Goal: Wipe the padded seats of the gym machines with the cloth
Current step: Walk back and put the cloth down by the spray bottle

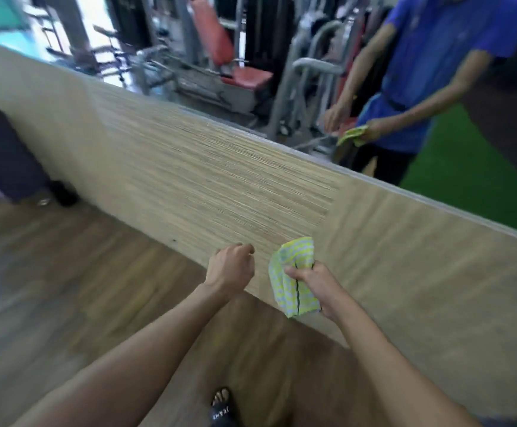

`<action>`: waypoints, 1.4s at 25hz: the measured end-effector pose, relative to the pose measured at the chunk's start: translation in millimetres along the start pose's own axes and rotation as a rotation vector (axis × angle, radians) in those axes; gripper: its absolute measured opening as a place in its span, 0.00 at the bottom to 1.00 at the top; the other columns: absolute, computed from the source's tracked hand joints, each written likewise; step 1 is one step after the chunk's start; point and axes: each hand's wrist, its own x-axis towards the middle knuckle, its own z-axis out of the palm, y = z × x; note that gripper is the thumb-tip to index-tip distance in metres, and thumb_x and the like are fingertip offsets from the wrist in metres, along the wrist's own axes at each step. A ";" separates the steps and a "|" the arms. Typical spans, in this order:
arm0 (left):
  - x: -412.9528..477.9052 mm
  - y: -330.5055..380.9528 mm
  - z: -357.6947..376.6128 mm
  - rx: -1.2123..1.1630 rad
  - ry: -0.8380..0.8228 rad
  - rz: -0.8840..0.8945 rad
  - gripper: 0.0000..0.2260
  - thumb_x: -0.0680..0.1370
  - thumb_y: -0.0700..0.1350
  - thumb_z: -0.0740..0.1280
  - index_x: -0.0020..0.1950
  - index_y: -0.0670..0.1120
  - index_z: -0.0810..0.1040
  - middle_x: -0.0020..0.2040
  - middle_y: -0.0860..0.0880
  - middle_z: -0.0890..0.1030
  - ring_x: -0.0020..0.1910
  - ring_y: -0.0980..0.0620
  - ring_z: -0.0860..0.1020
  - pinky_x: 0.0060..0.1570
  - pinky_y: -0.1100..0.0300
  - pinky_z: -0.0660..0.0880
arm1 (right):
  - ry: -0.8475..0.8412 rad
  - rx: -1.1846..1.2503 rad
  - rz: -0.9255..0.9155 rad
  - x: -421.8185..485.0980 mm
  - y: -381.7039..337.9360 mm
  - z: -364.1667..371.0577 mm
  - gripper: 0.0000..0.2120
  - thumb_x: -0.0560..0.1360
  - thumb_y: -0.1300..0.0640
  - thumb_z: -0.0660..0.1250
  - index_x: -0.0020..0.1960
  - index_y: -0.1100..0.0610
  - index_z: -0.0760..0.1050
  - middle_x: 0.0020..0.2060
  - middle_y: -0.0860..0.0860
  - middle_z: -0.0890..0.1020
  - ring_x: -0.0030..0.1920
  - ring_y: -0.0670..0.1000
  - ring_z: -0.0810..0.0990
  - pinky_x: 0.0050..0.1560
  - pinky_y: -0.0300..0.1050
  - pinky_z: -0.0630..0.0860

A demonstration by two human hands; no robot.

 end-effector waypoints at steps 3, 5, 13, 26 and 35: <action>50.3 -83.1 -49.4 0.033 0.063 -0.111 0.13 0.78 0.45 0.60 0.60 0.48 0.78 0.57 0.48 0.82 0.57 0.43 0.79 0.56 0.52 0.73 | -0.116 -0.065 -0.030 65.3 -52.4 93.7 0.09 0.75 0.62 0.70 0.55 0.62 0.79 0.49 0.58 0.85 0.49 0.57 0.85 0.51 0.57 0.82; 74.7 -133.0 -82.2 0.043 0.113 -0.184 0.13 0.78 0.45 0.60 0.60 0.48 0.79 0.57 0.49 0.82 0.57 0.44 0.79 0.55 0.53 0.73 | -0.208 -0.095 -0.040 99.5 -84.6 153.6 0.07 0.76 0.63 0.69 0.53 0.63 0.80 0.47 0.58 0.85 0.45 0.56 0.85 0.45 0.53 0.83; 144.9 -339.7 -180.2 0.081 0.301 -0.524 0.11 0.78 0.45 0.59 0.53 0.48 0.80 0.50 0.49 0.82 0.51 0.45 0.79 0.49 0.52 0.73 | -0.557 -0.258 -0.014 245.1 -169.9 392.2 0.09 0.76 0.64 0.68 0.56 0.64 0.79 0.48 0.60 0.85 0.44 0.57 0.85 0.41 0.52 0.83; 292.9 -674.8 -357.8 0.107 0.493 -1.011 0.11 0.79 0.47 0.59 0.54 0.50 0.79 0.51 0.51 0.81 0.52 0.47 0.79 0.50 0.54 0.72 | -0.975 -0.430 0.009 470.0 -313.4 802.1 0.10 0.76 0.64 0.68 0.57 0.65 0.78 0.48 0.62 0.85 0.47 0.61 0.85 0.45 0.57 0.83; 411.3 -955.9 -471.8 0.077 0.444 -0.976 0.10 0.78 0.46 0.59 0.53 0.50 0.79 0.51 0.50 0.81 0.52 0.45 0.79 0.51 0.53 0.72 | -0.905 -0.340 0.132 597.4 -374.4 1081.9 0.10 0.77 0.62 0.68 0.56 0.64 0.79 0.51 0.62 0.84 0.51 0.61 0.84 0.52 0.59 0.81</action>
